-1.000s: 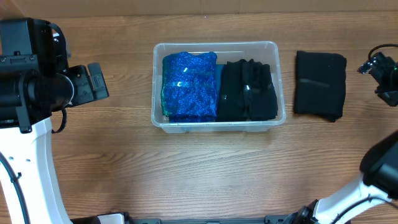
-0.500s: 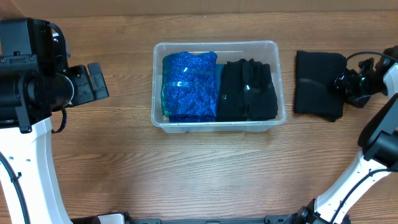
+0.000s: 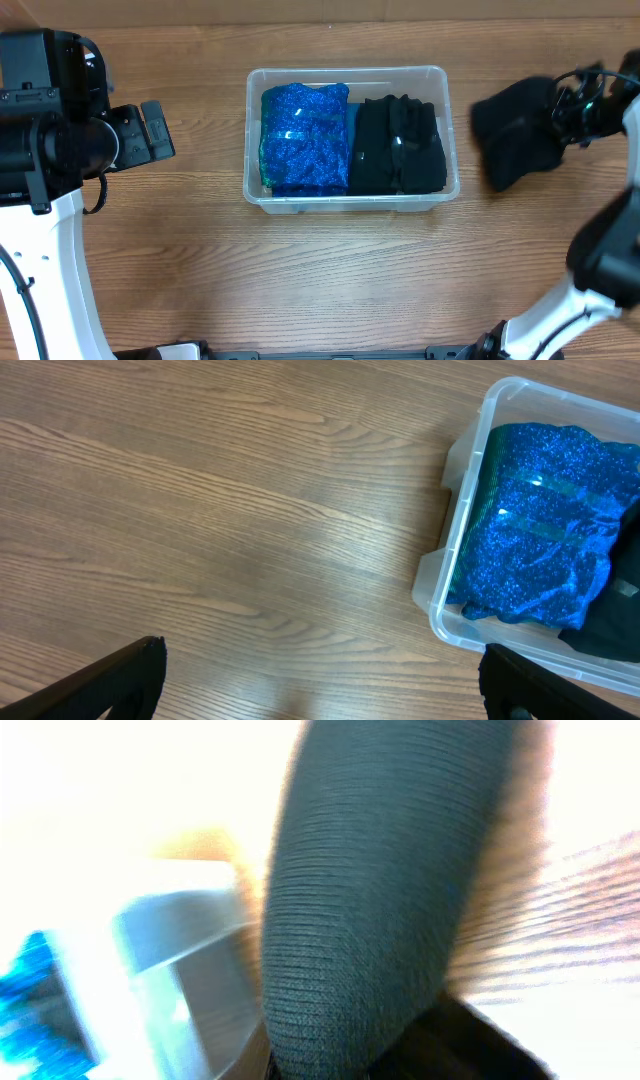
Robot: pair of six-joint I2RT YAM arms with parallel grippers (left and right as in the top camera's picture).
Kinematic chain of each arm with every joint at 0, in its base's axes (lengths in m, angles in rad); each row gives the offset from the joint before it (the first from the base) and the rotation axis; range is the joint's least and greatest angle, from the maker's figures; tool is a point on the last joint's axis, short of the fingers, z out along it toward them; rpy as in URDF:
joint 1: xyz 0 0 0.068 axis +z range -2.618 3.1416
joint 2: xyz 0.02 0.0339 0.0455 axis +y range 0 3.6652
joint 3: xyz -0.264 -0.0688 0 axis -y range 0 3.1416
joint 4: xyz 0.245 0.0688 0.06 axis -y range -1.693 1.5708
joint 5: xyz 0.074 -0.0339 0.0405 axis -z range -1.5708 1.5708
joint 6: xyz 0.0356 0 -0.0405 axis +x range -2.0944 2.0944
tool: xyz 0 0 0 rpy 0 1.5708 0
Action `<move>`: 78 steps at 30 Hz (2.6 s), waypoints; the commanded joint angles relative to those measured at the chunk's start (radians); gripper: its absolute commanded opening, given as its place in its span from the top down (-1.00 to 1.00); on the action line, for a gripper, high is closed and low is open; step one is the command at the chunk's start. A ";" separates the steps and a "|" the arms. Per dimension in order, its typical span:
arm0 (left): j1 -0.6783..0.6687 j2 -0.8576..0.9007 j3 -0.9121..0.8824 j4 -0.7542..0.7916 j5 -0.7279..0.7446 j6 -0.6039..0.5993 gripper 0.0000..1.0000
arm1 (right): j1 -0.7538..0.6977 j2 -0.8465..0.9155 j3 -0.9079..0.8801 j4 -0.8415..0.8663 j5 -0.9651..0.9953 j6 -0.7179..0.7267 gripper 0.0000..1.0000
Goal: Pack container
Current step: 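Grasp the last folded black garment with the right gripper and lift, then lower the black garment onto the bin's right half and release, then press and tuck the black garments down inside the bin with the right gripper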
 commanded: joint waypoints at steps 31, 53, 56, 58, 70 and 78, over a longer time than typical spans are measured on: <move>0.003 0.004 0.003 0.002 0.002 -0.013 -1.00 | 0.621 -0.174 0.005 0.048 0.109 0.631 -0.21; 0.003 0.004 0.003 0.002 0.002 -0.013 -1.00 | 0.651 -0.257 -0.039 -0.023 0.491 0.430 0.60; 0.003 0.004 0.003 0.002 0.002 -0.013 -1.00 | 0.666 -0.129 -0.116 0.025 0.521 0.436 0.71; 0.003 0.004 0.003 0.002 0.002 -0.013 -1.00 | 0.666 -0.057 -0.145 0.051 0.518 0.436 0.78; 0.003 0.004 0.003 0.002 0.002 -0.013 -1.00 | 0.682 0.008 -0.103 0.049 0.555 0.423 0.19; 0.003 0.004 0.003 0.002 0.002 -0.013 -1.00 | 0.727 -0.266 -0.064 -0.038 0.523 0.413 0.53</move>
